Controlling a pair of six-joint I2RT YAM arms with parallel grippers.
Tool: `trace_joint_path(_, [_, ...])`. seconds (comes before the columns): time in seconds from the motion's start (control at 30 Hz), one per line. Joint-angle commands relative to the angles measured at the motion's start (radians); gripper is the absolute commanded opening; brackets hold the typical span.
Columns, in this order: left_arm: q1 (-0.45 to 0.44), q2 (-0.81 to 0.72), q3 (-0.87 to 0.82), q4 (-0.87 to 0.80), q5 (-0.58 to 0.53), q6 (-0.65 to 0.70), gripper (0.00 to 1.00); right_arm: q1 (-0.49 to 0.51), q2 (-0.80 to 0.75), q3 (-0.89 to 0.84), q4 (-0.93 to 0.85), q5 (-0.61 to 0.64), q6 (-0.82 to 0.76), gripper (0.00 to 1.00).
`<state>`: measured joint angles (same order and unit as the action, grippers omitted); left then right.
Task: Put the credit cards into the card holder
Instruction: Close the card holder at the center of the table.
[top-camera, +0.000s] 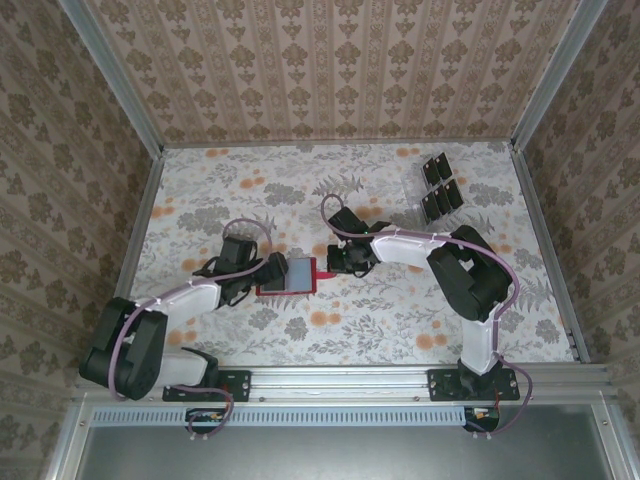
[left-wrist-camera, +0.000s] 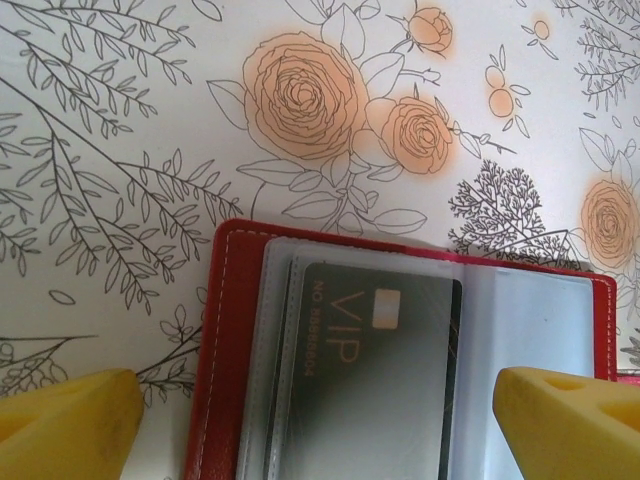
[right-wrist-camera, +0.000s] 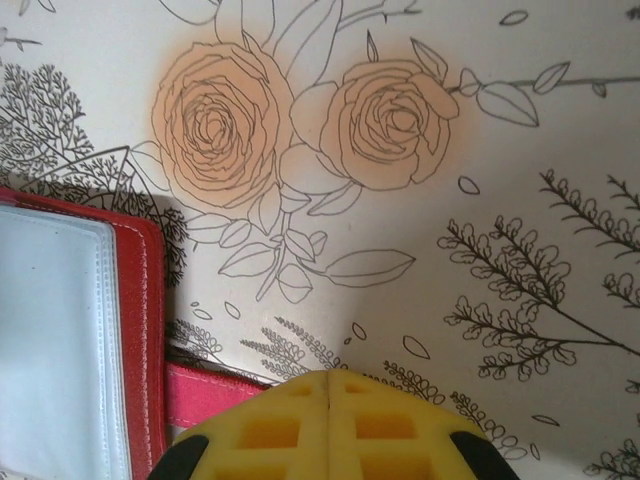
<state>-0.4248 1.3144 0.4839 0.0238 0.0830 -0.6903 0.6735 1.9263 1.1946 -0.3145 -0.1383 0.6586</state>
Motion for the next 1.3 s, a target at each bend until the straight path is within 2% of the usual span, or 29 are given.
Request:
trace_joint_path(0.0, [-0.008, 0.032, 0.032, 0.045, 0.02, 0.023, 1.0, -0.005, -0.018, -0.01, 0.013, -0.009, 0.012, 0.03])
trace_joint_path(0.2, [-0.024, 0.076, 0.06, 0.075, 0.029, 0.023, 1.0, -0.005, -0.009, -0.012, 0.022, -0.018, 0.016, 0.02])
trace_joint_path(0.23, [-0.059, 0.083, 0.066, 0.078, 0.029, 0.024, 1.0, -0.005, -0.01, -0.013, 0.025, -0.02, 0.017, 0.02])
trace_joint_path(0.4, [-0.099, 0.082, 0.081, 0.093, 0.028, 0.015, 1.0, -0.005, -0.002, -0.013, 0.034, -0.028, 0.022, 0.02])
trace_joint_path(0.8, [-0.216, -0.07, 0.096, 0.129, -0.04, -0.041, 1.0, -0.02, 0.02, -0.021, 0.065, -0.052, 0.033, 0.0])
trace_joint_path(1.1, [-0.332, 0.053, 0.146, 0.282, -0.043, -0.106, 1.0, -0.068, -0.024, -0.069, 0.112, -0.08, 0.062, 0.0])
trace_joint_path(1.13, [-0.346, 0.068, 0.15, 0.296, -0.051, -0.11, 1.0, -0.08, -0.038, -0.08, 0.119, -0.085, 0.068, 0.02])
trace_joint_path(1.27, [-0.386, 0.122, 0.154, 0.333, -0.08, -0.128, 1.0, -0.126, -0.101, -0.12, 0.135, -0.092, 0.079, 0.33])
